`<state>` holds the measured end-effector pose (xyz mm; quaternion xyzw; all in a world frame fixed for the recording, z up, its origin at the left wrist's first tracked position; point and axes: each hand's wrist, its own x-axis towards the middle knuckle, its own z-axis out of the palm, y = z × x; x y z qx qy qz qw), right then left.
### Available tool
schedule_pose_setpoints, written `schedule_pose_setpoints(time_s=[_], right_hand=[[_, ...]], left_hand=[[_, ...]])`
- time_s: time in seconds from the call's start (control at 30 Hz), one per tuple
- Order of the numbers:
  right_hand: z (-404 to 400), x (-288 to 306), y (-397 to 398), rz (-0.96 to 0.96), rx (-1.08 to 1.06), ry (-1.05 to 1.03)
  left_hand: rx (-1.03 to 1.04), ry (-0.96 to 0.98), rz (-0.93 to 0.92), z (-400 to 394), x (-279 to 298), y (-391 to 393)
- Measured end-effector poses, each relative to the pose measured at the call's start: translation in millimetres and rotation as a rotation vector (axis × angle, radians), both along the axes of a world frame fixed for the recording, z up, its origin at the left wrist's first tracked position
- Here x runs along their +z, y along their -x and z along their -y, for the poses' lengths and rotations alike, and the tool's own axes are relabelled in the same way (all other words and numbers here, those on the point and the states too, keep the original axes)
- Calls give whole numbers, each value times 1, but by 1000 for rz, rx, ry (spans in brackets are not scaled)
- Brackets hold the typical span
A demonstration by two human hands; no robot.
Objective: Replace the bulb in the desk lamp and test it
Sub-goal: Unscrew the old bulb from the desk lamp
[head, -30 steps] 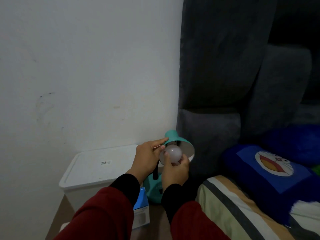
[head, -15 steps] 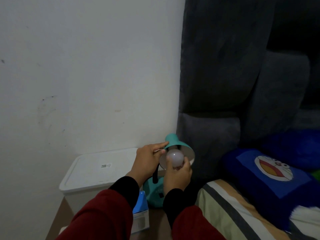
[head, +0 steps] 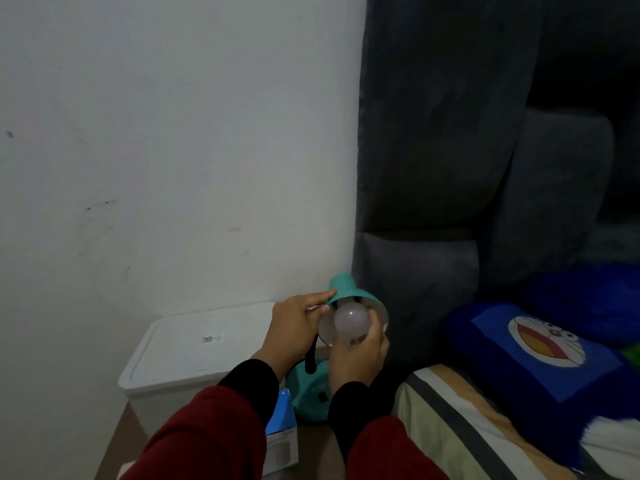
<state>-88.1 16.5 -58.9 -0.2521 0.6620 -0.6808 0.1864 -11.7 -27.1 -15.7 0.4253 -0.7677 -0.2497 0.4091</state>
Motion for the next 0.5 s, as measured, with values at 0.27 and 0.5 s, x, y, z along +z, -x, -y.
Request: schedule_pose_setpoints(time_s=[0.27, 0.5], right_hand=[[2, 1, 0, 10, 32, 45], [0, -1, 0, 35, 14, 15]], left_hand=[[6, -5, -10, 0, 0, -1], [6, 3, -3, 0, 0, 0]])
